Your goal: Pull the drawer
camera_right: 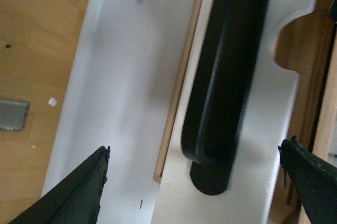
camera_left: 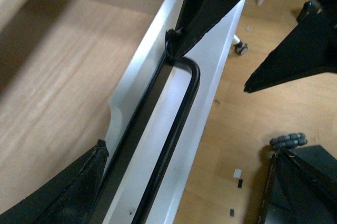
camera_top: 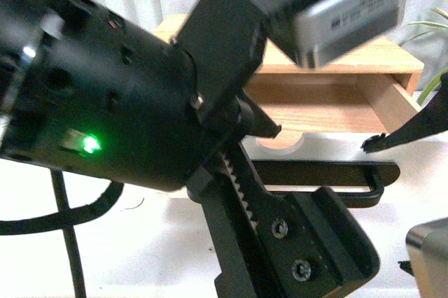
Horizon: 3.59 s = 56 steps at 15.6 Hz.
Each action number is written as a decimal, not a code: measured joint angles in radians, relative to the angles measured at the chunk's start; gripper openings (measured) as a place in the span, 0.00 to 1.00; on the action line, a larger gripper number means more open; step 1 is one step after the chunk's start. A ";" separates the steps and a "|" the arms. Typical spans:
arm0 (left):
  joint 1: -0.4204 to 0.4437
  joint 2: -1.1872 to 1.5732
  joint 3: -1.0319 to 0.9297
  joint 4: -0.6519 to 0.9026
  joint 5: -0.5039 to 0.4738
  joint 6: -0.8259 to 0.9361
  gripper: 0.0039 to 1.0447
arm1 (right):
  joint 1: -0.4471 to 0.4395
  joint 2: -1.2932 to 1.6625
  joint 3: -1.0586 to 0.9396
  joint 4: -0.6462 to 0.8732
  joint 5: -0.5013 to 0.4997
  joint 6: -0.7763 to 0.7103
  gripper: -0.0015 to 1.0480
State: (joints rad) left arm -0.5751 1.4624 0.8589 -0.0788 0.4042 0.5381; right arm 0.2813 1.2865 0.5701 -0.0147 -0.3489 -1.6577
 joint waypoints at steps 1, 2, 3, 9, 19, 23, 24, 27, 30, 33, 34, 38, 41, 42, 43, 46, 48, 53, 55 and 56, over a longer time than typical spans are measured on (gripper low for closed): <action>0.005 -0.026 -0.009 0.007 0.014 -0.014 0.94 | -0.012 -0.015 0.003 -0.006 -0.032 0.028 0.94; 0.011 -0.051 -0.021 0.021 0.025 -0.025 0.94 | -0.023 -0.025 0.004 -0.007 -0.056 0.051 0.94; 0.024 -0.082 -0.037 0.045 0.039 -0.053 0.94 | -0.040 -0.039 0.005 0.001 -0.096 0.097 0.94; 0.360 -0.206 -0.152 0.340 -0.106 -0.416 0.94 | -0.277 -0.076 -0.003 0.359 -0.115 0.840 0.94; 0.721 -0.500 -0.557 0.704 -0.277 -0.581 0.73 | -0.435 -0.209 -0.136 0.539 0.097 1.679 0.86; 0.665 -0.649 -0.694 0.719 -0.311 -0.556 0.28 | -0.377 -0.540 -0.325 0.523 0.255 1.664 0.41; 0.644 -0.689 -0.717 0.702 -0.340 -0.556 0.16 | -0.351 -0.584 -0.353 0.524 0.285 1.663 0.28; 0.573 -0.796 -0.769 0.647 -0.405 -0.549 0.01 | -0.278 -0.663 -0.439 0.491 0.350 1.659 0.02; 0.576 -0.882 -0.799 0.592 -0.405 -0.549 0.01 | -0.282 -0.735 -0.465 0.468 0.349 1.659 0.02; 0.576 -0.911 -0.805 0.569 -0.405 -0.549 0.01 | -0.282 -0.764 -0.483 0.449 0.349 1.658 0.02; 0.576 -0.915 -0.807 0.565 -0.405 -0.549 0.01 | -0.282 -0.768 -0.485 0.446 0.349 1.658 0.02; 0.576 -1.122 -0.850 0.420 -0.406 -0.549 0.01 | -0.282 -0.945 -0.558 0.348 0.349 1.658 0.02; 0.576 -1.195 -0.850 0.349 -0.405 -0.549 0.01 | -0.282 -1.021 -0.558 0.286 0.349 1.658 0.02; 0.576 -1.201 -0.850 0.344 -0.405 -0.549 0.01 | -0.282 -1.027 -0.558 0.279 0.349 1.658 0.02; 0.576 -1.207 -0.850 0.337 -0.405 -0.549 0.01 | -0.282 -1.032 -0.558 0.272 0.349 1.658 0.02; 0.576 -1.222 -0.850 0.321 -0.405 -0.549 0.01 | -0.282 -1.043 -0.558 0.259 0.349 1.658 0.02; 0.576 -1.234 -0.850 0.307 -0.405 -0.549 0.01 | -0.282 -1.060 -0.558 0.241 0.349 1.658 0.02; 0.576 -1.289 -0.850 0.253 -0.405 -0.549 0.01 | -0.282 -1.114 -0.558 0.187 0.349 1.658 0.02; 0.576 -1.453 -0.849 0.076 -0.405 -0.549 0.01 | -0.282 -1.283 -0.557 0.010 0.349 1.658 0.02; 0.576 -1.453 -0.849 0.075 -0.405 -0.549 0.01 | -0.282 -1.283 -0.557 0.010 0.349 1.658 0.02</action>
State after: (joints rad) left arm 0.0013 0.0093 0.0101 -0.0036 -0.0006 -0.0109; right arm -0.0002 0.0040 0.0128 -0.0044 0.0006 -0.0002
